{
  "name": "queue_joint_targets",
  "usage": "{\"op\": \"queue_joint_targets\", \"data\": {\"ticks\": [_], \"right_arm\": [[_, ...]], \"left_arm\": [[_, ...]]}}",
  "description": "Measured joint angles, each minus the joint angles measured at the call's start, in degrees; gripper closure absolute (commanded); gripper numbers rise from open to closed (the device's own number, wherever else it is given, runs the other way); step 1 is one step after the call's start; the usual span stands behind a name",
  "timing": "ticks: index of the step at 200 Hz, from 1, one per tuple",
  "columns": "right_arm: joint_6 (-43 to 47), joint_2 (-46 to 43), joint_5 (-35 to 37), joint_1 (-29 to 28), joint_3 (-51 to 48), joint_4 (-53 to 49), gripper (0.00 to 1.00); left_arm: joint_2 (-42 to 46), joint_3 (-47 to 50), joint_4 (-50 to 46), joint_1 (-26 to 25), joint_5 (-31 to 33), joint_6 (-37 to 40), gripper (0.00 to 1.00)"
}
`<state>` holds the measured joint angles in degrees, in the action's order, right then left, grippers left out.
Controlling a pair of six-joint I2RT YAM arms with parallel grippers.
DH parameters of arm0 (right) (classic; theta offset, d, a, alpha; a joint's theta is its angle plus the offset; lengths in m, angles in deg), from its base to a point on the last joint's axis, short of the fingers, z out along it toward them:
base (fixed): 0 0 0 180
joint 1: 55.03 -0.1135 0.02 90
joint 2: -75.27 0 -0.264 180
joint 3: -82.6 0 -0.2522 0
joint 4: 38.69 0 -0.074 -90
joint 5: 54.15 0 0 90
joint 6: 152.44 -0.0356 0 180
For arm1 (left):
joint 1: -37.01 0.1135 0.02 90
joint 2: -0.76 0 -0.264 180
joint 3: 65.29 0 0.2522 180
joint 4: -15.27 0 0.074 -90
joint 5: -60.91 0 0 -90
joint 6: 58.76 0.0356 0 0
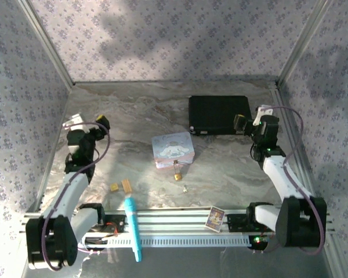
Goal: Unlock the padlock with the key
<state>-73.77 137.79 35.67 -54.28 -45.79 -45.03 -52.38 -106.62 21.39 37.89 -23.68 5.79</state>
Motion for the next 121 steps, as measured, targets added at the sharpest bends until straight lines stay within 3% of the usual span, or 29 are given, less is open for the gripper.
{"op": "queue_joint_targets", "data": {"ticks": [30, 50, 82, 121], "right_arm": [[-6.8, -2.8, -9.1, 1.2, 4.2, -14.0, 0.01], [-9.4, -3.9, -14.2, -1.7, 4.0, -20.8, 0.01], [-12.7, -6.2, -15.7, -13.3, 1.7, -27.2, 0.07], [-19.3, -6.9, -7.8, -33.9, -2.3, -30.8, 0.17]], "left_arm": [[4.5, -0.8, -10.2, 0.1, -7.0, -12.1, 0.00], [5.0, -0.9, -17.9, -2.5, -9.7, -17.0, 0.00], [4.5, -2.4, -29.3, -16.7, -9.9, -20.8, 0.00], [2.5, -4.4, -36.2, -35.3, -4.4, -25.0, 0.00]]}}
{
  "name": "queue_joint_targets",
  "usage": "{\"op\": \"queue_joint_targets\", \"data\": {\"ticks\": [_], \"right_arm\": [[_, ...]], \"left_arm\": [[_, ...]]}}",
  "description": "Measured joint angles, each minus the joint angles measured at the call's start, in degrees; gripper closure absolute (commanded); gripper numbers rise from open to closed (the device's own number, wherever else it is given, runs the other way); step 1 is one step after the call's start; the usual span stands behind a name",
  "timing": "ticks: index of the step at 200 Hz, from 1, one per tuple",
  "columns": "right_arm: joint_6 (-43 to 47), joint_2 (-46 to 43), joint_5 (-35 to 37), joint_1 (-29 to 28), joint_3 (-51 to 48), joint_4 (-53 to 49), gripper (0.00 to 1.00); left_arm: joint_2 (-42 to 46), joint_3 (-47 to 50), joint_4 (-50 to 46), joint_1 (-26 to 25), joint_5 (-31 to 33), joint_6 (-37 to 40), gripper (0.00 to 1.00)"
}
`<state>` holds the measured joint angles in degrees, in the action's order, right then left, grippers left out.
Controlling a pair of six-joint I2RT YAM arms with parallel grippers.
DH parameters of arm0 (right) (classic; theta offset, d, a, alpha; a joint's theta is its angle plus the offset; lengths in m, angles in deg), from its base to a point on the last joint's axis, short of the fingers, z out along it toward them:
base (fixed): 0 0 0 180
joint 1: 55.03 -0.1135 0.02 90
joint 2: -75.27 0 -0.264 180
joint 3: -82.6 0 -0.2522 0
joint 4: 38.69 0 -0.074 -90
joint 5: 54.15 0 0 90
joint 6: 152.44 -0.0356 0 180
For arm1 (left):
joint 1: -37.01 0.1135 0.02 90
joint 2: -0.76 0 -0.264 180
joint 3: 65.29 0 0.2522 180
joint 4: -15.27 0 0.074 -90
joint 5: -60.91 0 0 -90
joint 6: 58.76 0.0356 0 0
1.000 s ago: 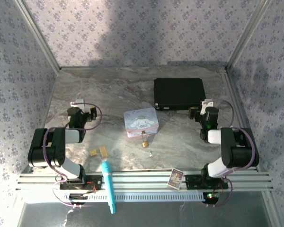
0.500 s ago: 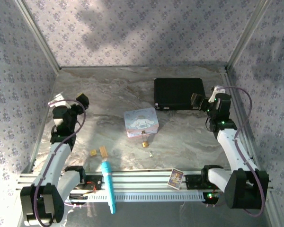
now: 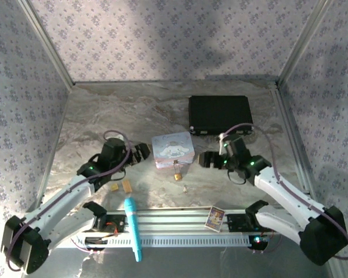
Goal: Unlock the padlock with the key
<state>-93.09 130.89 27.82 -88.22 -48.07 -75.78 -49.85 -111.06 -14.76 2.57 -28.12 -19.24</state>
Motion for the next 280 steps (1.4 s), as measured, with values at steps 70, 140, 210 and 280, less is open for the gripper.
{"op": "queue_joint_targets", "data": {"ticks": [70, 140, 210, 280], "right_arm": [[-14.9, 8.3, 14.2, -27.1, -3.7, 2.8, 0.39], [-22.0, 22.1, 17.9, -35.6, 0.7, 6.6, 0.56], [-24.1, 25.6, 19.2, -36.5, 1.3, 7.2, 0.65], [-24.2, 28.2, 20.9, -37.6, 2.7, 5.4, 0.80]], "left_arm": [[-5.8, 1.4, 1.5, -14.8, 5.0, -10.4, 0.01], [-9.1, 2.1, 3.9, -18.6, 6.7, -14.6, 0.01], [-9.7, 2.5, 4.9, -18.6, 7.6, -15.5, 0.01], [-13.7, 2.5, 6.4, -18.7, 9.4, -15.5, 0.01]]}}
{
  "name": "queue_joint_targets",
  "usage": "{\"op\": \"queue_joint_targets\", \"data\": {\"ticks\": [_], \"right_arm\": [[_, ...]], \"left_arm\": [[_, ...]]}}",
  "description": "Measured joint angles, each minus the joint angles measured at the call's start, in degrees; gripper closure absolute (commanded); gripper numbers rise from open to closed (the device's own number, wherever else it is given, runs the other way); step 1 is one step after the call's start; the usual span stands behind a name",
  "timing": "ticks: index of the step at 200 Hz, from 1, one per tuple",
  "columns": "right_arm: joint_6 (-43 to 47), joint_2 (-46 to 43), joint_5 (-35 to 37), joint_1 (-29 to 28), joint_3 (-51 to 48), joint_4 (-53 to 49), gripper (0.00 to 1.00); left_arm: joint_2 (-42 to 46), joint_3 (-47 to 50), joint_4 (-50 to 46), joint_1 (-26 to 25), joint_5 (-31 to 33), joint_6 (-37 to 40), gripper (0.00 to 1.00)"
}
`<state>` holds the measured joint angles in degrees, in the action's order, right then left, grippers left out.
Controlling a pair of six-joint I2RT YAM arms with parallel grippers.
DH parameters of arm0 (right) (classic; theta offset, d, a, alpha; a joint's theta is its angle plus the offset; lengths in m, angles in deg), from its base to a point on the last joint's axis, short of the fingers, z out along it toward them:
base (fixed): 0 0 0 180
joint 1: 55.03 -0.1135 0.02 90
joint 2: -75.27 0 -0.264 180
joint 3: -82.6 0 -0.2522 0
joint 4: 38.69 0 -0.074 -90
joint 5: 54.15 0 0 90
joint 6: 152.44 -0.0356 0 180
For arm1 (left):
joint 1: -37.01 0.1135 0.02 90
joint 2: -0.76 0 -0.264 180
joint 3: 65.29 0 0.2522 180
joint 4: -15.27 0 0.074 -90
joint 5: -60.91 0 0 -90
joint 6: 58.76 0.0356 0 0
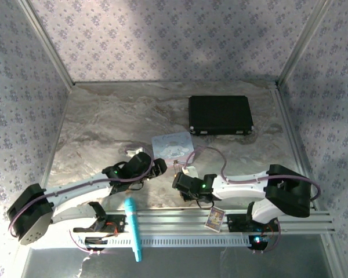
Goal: Unlock the padlock with the key
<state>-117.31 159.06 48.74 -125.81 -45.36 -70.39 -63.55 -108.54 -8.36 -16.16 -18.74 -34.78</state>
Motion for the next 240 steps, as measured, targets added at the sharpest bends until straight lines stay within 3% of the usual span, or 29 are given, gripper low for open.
{"op": "queue_joint_targets", "data": {"ticks": [44, 78, 113, 179, 216, 240], "right_arm": [[0.2, 0.3, 0.9, 0.0, 0.2, -1.0, 0.93], [2.9, -2.3, -1.7, 1.8, -2.1, 1.5, 0.98], [7.9, -7.2, -6.8, 6.9, -7.0, 6.8, 1.00], [11.0, -20.1, -16.9, 16.6, -12.9, 15.7, 1.00], [10.6, -23.5, -21.6, 18.6, -13.1, 20.4, 1.00], [9.7, -24.4, -23.7, 19.3, -13.7, 23.9, 1.00]], "left_arm": [[-1.9, -1.6, -1.7, -0.6, 1.1, 0.5, 0.04], [-1.8, -2.1, -0.3, -0.6, 0.4, 1.2, 0.32], [-1.7, 0.0, 8.3, -1.3, -3.1, -0.3, 0.33], [-0.9, 3.7, 21.2, -6.9, -0.4, -5.7, 0.33], [-3.4, 3.6, 28.7, -7.1, -1.0, -6.5, 0.37], [-6.4, 3.0, 32.2, -7.9, -2.2, -6.9, 0.48]]}}
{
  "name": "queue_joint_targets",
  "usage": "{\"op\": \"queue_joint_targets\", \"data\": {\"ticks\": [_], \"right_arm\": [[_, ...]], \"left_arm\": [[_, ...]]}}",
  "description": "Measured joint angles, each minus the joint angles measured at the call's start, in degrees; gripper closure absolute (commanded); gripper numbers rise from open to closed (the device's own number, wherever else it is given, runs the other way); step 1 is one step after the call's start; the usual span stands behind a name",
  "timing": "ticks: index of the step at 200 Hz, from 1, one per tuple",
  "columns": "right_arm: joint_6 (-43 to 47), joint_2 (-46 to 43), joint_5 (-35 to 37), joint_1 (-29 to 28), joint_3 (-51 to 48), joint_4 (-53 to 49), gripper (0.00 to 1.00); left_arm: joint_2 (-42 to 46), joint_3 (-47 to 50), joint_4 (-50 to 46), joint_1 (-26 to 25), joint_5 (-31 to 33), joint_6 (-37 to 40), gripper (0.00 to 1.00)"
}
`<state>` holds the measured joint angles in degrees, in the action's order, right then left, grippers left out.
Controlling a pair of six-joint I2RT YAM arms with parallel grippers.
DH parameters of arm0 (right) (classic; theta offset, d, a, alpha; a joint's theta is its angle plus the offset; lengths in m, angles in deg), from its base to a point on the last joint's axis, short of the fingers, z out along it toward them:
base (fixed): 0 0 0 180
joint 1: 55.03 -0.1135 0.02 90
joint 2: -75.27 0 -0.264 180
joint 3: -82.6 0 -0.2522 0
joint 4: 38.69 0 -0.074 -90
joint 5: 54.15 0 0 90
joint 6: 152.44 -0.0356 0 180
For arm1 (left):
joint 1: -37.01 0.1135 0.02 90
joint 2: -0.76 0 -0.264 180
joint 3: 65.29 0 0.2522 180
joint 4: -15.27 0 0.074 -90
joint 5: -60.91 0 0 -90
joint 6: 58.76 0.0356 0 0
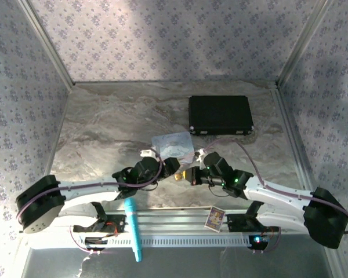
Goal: Unlock the padlock with the key
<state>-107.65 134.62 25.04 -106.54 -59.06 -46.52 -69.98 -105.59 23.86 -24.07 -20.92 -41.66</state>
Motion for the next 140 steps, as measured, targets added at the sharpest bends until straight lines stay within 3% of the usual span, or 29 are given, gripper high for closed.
{"op": "queue_joint_targets", "data": {"ticks": [34, 86, 104, 110, 128, 140], "right_arm": [[-0.9, -0.9, -1.7, 1.1, -0.8, 2.4, 1.00], [-0.9, -1.0, -3.3, 1.9, -0.9, 3.2, 1.00], [-0.9, -1.1, -3.7, 2.0, -1.1, 3.6, 1.00], [-0.9, -1.1, -3.8, 2.1, -1.1, 3.6, 1.00], [-0.9, -1.1, -4.0, 2.6, -1.2, 3.3, 0.83], [-0.8, -1.3, -4.1, 2.9, -1.7, 3.5, 0.59]], "left_arm": [[-1.8, 0.0, 3.5, -0.5, -0.6, -1.0, 0.82], [-1.8, -1.2, 3.1, -0.5, -1.2, -1.1, 0.81], [-2.7, -2.6, 2.9, -0.5, -1.6, -1.2, 0.99], [-3.1, -3.0, 2.7, -0.5, -1.6, -1.1, 1.00], [-4.0, -3.0, 2.3, -0.4, -1.4, -0.7, 1.00], [-4.0, -3.0, 2.3, -0.5, -1.5, -0.6, 1.00]]}}
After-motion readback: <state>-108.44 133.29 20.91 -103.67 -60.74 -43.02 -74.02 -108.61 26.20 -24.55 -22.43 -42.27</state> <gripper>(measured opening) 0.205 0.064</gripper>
